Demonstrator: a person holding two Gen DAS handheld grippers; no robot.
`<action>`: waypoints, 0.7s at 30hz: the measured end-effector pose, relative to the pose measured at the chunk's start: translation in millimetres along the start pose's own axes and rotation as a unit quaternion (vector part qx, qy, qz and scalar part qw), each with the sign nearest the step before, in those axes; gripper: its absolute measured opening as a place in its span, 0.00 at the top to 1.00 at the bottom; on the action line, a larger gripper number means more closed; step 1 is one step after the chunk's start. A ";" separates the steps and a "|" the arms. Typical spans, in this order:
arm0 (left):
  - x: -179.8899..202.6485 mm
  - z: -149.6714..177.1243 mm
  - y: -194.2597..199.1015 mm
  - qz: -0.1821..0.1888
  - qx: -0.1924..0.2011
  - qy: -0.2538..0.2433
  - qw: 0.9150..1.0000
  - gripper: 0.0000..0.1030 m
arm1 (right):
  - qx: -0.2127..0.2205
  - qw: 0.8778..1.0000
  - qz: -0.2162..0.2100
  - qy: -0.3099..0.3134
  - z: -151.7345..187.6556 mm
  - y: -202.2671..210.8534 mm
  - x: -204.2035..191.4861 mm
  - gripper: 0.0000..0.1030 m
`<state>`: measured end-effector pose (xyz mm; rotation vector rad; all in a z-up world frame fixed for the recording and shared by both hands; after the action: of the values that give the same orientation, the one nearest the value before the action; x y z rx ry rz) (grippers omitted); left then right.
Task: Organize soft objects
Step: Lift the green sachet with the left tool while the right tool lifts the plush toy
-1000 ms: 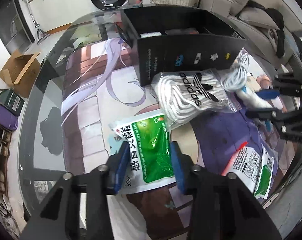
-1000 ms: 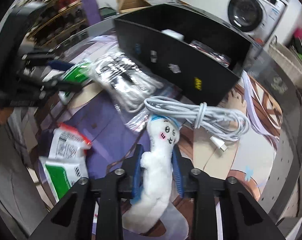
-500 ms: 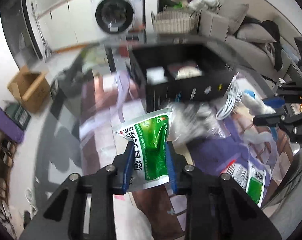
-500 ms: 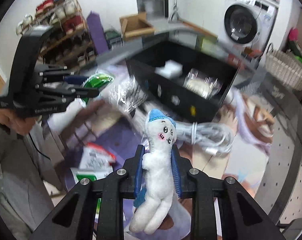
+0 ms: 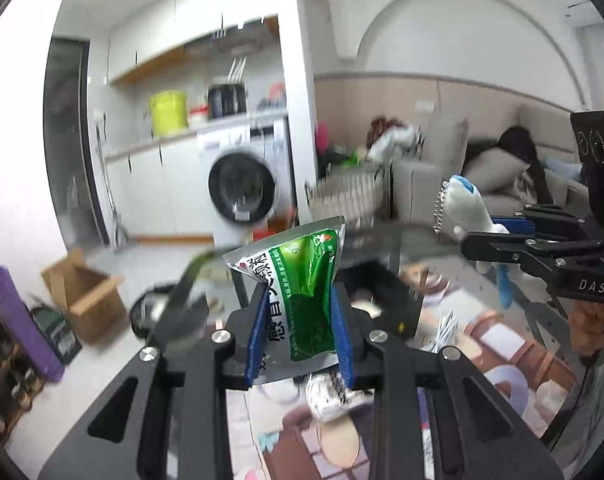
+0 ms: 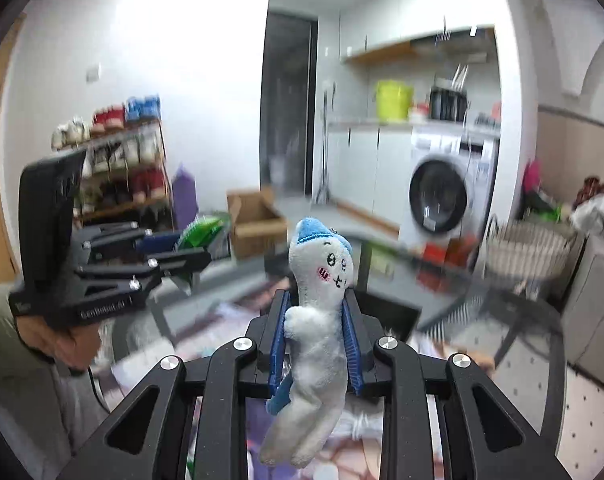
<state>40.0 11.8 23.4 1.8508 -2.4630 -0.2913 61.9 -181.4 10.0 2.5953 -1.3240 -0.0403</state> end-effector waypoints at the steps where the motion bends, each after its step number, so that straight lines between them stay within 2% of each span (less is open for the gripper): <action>1: -0.9 -1.7 5.0 -0.002 0.014 -0.002 1.000 0.73 | 0.022 1.000 0.001 0.000 -2.9 8.1 -5.8 0.76; 4: -4.6 -5.1 16.5 -0.019 0.047 -0.005 0.999 0.72 | 0.071 0.997 -0.011 0.007 -7.7 23.7 -20.3 0.76; 6: -7.7 -4.9 17.3 -0.010 0.043 -0.004 0.999 0.72 | 0.093 0.995 -0.008 0.026 -10.3 31.3 -30.7 0.76; 8: -10.5 -3.9 18.3 -0.017 0.043 -0.002 0.999 0.72 | 0.106 0.994 -0.016 0.034 -12.7 35.5 -37.5 0.76; 11: -11.8 -4.0 18.5 -0.014 0.042 -0.002 0.999 0.72 | 0.106 0.994 -0.020 0.034 -13.5 38.0 -39.8 0.76; 21: -0.8 -6.8 18.6 -0.012 0.048 0.002 0.999 0.72 | 0.098 0.995 0.005 0.028 -10.8 34.6 -34.8 0.76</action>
<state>23.6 16.7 33.5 1.9171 -2.4959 -0.1731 15.1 -171.1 25.2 2.7270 -1.3861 0.1713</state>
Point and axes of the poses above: each gripper's, at about its wrist camera, not at the fingertips, and y roughly against the way its jaws point, x to its right, z to its underside, the point moved 1 cm from there along -y, roughly the way its jaws point, and after that the axes turned 8 degrees about x, right-handed, at the moved point
